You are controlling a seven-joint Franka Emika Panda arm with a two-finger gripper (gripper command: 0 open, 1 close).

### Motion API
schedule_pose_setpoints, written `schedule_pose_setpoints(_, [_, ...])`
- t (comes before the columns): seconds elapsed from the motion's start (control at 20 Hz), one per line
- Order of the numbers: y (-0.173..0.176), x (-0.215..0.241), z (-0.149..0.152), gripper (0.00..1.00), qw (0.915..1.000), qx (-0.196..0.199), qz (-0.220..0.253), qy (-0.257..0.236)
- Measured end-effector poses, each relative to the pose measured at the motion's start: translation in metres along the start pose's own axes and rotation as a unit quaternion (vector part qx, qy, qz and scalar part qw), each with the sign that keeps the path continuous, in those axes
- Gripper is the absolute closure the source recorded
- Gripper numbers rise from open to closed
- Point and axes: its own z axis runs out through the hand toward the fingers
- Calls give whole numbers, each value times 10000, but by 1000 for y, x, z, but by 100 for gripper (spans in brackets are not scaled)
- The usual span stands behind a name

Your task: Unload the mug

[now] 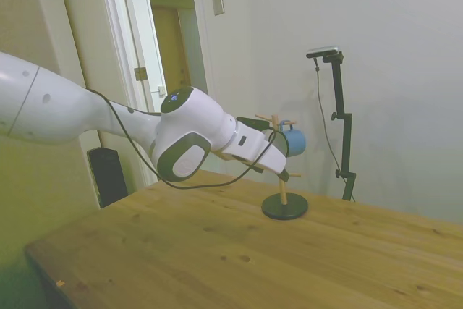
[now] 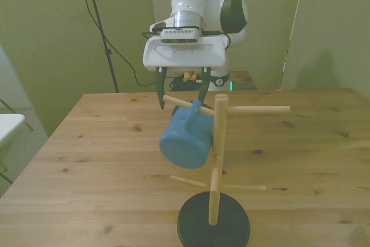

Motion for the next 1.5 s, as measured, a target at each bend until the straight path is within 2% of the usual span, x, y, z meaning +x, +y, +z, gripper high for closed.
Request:
schedule_pose_setpoints(0.15, [-10,17,8,0,9994,61,3,350])
schedule_pose_setpoints(0.35, [-29,29,24,0,9985,30,-11,552])
schedule_pose_setpoints(0.7, [-72,23,38,0,9990,-79,-129,431])
schedule_pose_setpoints(1.05, [-89,27,59,0,9989,-252,-95,392])
schedule_pose_setpoints(1.1, [-90,29,63,100,9988,-284,-85,396])
schedule_pose_setpoints(1.5, [-97,36,74,100,9985,-354,-99,407])
